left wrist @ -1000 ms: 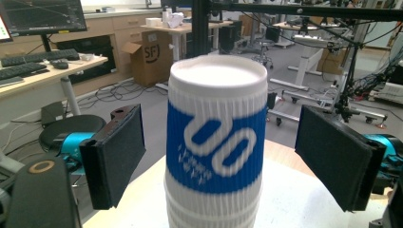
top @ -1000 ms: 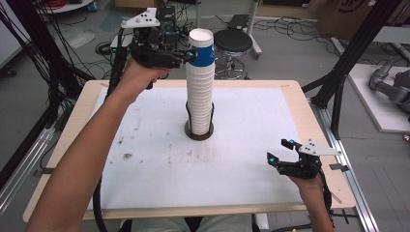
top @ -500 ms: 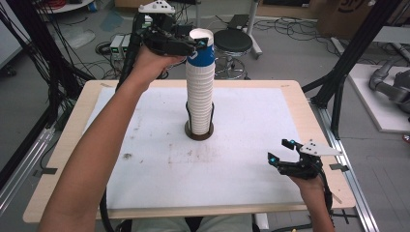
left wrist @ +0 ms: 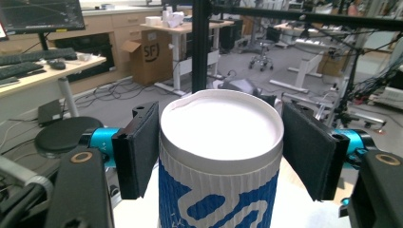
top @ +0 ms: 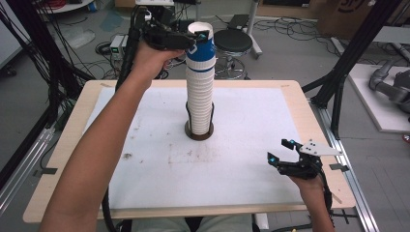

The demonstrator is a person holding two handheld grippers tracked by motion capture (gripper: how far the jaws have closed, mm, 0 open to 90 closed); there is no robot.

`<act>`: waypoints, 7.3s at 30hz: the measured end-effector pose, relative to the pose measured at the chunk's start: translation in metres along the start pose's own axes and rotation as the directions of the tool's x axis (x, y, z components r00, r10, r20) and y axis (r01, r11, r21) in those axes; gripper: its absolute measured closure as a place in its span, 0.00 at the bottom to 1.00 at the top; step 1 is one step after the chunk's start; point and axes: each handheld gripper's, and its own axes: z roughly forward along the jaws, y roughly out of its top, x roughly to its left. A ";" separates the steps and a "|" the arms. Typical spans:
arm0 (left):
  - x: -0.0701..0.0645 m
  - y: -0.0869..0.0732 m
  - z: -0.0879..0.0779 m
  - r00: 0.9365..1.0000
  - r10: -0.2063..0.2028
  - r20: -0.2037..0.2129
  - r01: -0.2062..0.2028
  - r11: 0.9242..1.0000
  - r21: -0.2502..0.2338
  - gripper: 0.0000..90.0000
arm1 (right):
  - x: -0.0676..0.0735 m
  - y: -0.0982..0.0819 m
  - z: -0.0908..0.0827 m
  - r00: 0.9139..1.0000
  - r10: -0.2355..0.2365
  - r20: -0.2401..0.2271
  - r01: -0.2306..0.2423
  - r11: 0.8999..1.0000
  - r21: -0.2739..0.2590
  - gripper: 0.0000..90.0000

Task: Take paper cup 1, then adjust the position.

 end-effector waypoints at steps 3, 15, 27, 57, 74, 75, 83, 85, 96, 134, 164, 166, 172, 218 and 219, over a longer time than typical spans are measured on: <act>-0.003 0.008 -0.005 1.000 0.008 -0.002 -0.008 1.000 -0.020 0.35 | 0.000 0.000 0.000 1.000 -0.003 0.000 0.003 1.000 -0.001 0.23; -0.005 0.035 -0.048 1.000 -0.026 0.001 0.025 0.984 -0.174 0.35 | 0.002 0.001 0.000 1.000 0.005 -0.013 -0.005 1.000 -0.015 0.23; -0.005 0.024 -0.114 1.000 -0.016 -0.010 0.013 0.979 -0.202 0.35 | 0.005 0.002 0.002 1.000 0.003 -0.021 -0.003 1.000 -0.022 0.23; -0.018 -0.105 -0.147 0.999 -0.019 0.041 0.023 0.995 -0.095 0.35 | 0.013 0.005 0.010 0.999 -0.019 -0.039 0.018 1.000 -0.007 0.23; -0.025 -0.178 -0.129 0.996 -0.062 0.059 0.066 0.995 -0.080 0.35 | 0.013 0.006 0.014 0.999 -0.018 -0.047 0.018 1.000 -0.002 0.23; -0.026 -0.181 -0.127 0.996 -0.067 0.064 0.072 0.994 -0.082 0.35 | 0.013 0.007 0.014 0.999 -0.021 -0.045 0.021 1.000 -0.003 0.23; -0.033 -0.200 -0.123 0.996 -0.053 0.068 0.058 0.996 -0.069 0.35 | 0.013 0.007 0.018 0.999 -0.013 -0.047 0.013 1.000 0.000 0.23; -0.038 -0.206 -0.122 0.994 -0.062 0.089 0.068 0.995 -0.072 0.35 | 0.016 0.009 0.020 0.998 -0.014 -0.056 0.014 1.000 0.003 0.23; -0.049 -0.214 -0.110 0.991 -0.050 0.124 0.058 0.997 -0.058 0.35 | 0.023 0.013 0.023 0.994 -0.014 -0.108 0.011 1.000 -0.026 0.23; -0.096 -0.224 -0.045 0.961 0.008 0.277 -0.006 1.000 -0.007 0.35 | 0.098 0.053 0.096 0.856 -0.171 -0.488 0.153 0.985 -0.077 0.23; -0.104 -0.230 -0.032 0.942 -0.003 0.335 0.001 1.000 0.005 0.35 | 0.104 0.049 0.104 0.841 -0.212 -0.498 0.219 0.975 -0.046 0.32; -0.106 -0.230 -0.032 0.942 0.017 0.336 -0.024 1.000 0.017 0.34 | 0.105 0.049 0.104 0.839 -0.223 -0.497 0.240 0.970 -0.030 0.32; -0.105 -0.233 -0.032 0.937 0.003 0.350 -0.042 0.994 0.105 0.19 | 0.106 0.050 0.104 0.828 -0.253 -0.500 0.298 0.955 0.010 0.32; -0.094 -0.246 -0.040 0.894 -0.035 0.447 -0.072 0.973 0.219 0.33 | 0.117 0.086 0.087 0.731 -0.416 -0.542 0.557 0.822 0.121 0.23; -0.092 -0.246 -0.041 0.893 -0.040 0.449 -0.061 0.976 0.209 0.33 | 0.115 0.086 0.084 0.734 -0.405 -0.545 0.536 0.838 0.099 0.23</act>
